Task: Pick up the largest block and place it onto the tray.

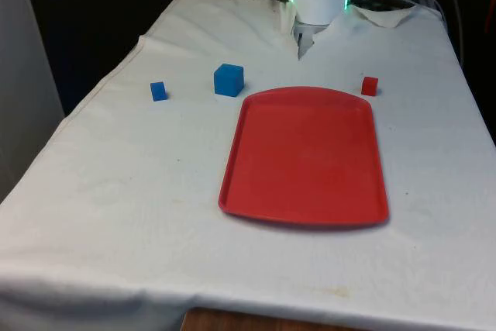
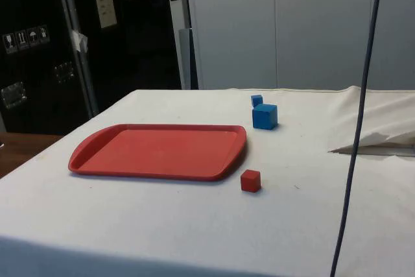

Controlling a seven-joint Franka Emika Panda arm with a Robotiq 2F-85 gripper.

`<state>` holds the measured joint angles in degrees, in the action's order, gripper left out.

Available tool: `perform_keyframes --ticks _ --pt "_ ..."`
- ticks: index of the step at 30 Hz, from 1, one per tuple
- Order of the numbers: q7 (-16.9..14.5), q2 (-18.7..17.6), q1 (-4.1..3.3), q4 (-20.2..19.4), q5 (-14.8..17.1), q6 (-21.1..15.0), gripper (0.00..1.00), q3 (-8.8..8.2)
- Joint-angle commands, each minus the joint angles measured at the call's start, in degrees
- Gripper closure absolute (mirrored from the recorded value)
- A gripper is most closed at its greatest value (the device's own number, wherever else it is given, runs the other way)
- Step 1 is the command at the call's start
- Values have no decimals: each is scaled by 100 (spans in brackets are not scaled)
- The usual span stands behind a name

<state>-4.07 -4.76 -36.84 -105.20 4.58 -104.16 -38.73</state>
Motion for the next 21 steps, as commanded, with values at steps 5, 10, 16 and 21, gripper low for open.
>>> perform_keyframes --ticks 5,10,16,21 --pt "0 -23 6 0 -34 0 0 0" --pt "0 -69 34 -46 -160 -34 0 -17" --pt "-57 -63 80 -155 -229 -86 0 -40" --pt "-143 -40 120 -332 -304 -166 0 -92"
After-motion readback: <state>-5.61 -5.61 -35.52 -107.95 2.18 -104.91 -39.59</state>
